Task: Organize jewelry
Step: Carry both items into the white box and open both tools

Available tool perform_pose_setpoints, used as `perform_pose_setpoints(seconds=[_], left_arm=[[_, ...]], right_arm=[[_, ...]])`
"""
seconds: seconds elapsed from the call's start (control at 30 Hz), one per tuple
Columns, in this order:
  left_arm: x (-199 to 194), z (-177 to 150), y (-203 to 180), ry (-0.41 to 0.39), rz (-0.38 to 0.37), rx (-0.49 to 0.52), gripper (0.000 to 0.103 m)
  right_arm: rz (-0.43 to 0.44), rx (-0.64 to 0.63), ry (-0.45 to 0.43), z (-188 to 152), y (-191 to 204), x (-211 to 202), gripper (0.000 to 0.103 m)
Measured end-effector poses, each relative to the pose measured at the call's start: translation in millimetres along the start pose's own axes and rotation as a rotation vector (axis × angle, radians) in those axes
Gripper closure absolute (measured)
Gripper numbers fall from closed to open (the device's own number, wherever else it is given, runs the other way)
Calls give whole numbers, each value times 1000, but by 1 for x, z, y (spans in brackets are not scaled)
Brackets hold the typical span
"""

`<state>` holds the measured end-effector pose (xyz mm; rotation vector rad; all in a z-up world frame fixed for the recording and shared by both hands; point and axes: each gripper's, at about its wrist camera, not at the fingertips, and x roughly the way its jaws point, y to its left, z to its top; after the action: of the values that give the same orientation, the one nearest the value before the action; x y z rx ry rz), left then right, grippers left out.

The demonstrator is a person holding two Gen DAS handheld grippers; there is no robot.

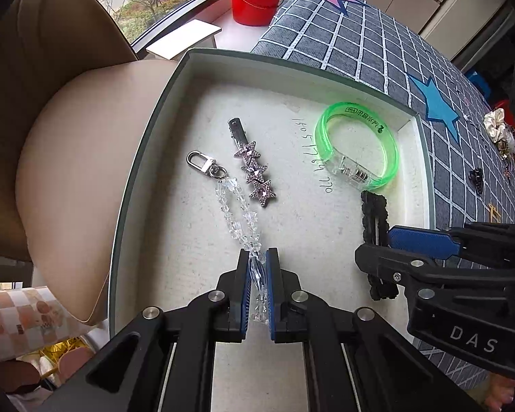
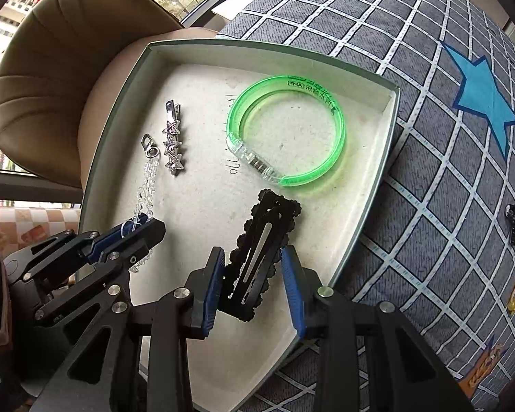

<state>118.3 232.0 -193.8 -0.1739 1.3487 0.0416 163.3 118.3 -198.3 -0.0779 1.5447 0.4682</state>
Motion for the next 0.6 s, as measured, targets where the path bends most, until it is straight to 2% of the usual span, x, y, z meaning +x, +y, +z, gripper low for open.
perform_pose_setpoints(seconds=[0.33,0.6], left_arm=[[1,6,-4,-23,46,11,88],[-4,-1,-7,-13,59,12,88]], right_arm=[[-20,-15,-5,7,2,3,64],[-7,-10,-22,9,3,-3,54]])
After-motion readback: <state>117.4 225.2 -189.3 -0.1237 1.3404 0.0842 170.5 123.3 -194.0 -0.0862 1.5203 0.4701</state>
